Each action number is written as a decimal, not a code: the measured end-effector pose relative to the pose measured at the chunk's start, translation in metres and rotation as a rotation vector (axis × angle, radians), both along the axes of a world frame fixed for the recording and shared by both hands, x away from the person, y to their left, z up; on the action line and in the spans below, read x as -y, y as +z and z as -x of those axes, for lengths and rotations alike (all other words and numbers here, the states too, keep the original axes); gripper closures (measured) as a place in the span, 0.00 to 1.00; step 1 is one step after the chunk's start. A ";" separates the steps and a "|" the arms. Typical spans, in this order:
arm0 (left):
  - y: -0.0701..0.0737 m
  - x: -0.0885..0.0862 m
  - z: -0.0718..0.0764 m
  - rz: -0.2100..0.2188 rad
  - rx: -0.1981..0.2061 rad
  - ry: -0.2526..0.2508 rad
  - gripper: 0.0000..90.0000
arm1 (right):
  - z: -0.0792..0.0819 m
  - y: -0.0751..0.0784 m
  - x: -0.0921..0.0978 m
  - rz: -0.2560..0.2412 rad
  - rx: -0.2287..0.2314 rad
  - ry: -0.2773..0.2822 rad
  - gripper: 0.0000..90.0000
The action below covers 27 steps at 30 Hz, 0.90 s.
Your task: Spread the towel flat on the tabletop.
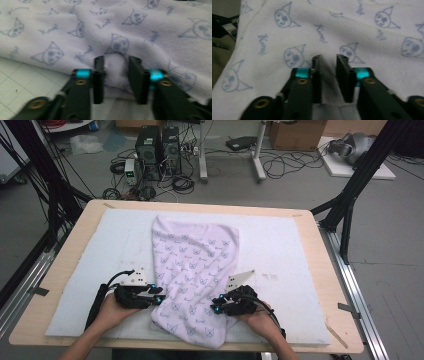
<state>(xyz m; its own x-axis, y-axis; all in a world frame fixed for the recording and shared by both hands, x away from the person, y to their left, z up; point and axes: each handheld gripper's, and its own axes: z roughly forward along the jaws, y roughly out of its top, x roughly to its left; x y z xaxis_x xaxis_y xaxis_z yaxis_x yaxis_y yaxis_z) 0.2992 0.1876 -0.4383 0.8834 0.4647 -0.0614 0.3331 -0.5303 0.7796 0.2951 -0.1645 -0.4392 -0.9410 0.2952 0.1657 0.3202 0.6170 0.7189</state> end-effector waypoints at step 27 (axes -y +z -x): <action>0.014 0.008 -0.078 0.079 -0.013 0.241 0.75 | -0.090 0.005 0.043 0.035 0.015 -0.274 0.95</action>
